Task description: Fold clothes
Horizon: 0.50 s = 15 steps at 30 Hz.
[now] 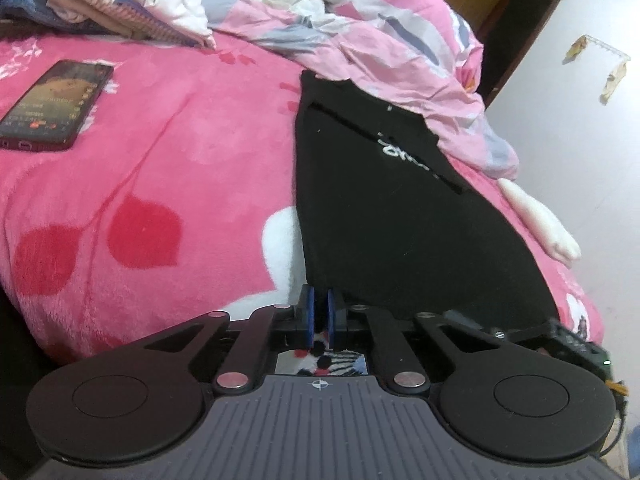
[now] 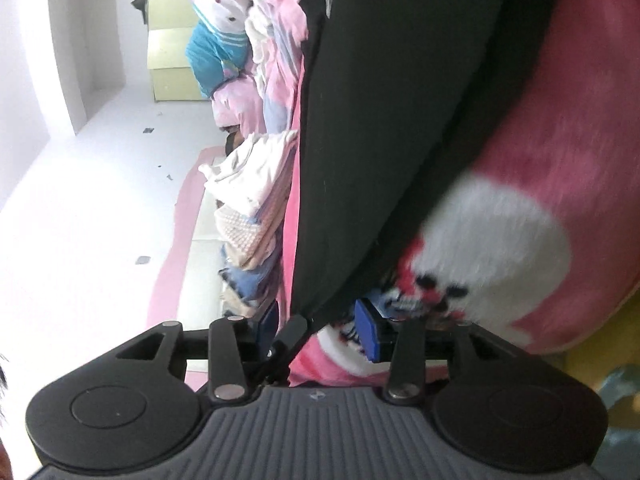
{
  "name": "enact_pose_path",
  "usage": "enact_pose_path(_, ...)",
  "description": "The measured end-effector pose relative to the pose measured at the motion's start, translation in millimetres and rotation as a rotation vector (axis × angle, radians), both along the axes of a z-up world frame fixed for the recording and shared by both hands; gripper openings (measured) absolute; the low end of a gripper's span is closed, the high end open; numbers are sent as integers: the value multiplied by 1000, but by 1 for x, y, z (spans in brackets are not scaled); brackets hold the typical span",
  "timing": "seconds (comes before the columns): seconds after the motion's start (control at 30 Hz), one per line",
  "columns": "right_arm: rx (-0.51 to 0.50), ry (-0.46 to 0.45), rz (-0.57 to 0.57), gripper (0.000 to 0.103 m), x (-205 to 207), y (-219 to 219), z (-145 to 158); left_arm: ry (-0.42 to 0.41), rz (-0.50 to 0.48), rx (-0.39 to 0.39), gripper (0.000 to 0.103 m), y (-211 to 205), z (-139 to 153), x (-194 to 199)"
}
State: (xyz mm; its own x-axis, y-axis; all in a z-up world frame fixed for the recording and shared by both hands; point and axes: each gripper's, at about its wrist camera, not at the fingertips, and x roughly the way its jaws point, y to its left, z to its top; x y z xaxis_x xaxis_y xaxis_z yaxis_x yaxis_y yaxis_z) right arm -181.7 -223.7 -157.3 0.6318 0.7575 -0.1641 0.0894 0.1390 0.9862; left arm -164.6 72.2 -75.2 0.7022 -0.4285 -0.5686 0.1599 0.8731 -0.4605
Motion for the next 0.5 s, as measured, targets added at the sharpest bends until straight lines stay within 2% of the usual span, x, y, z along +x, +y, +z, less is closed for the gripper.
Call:
enact_pose_path(0.17,79,33,36,46,14,14,-13,-13,-7,-37,4,3,4,0)
enact_pose_path(0.4,233,43,28,44,33,29,-27,4,-14,-112,4,12,4,3)
enact_pose_path(0.5,239,31,22,39,42,32,-27,15,-15,-134,4,16,2,6)
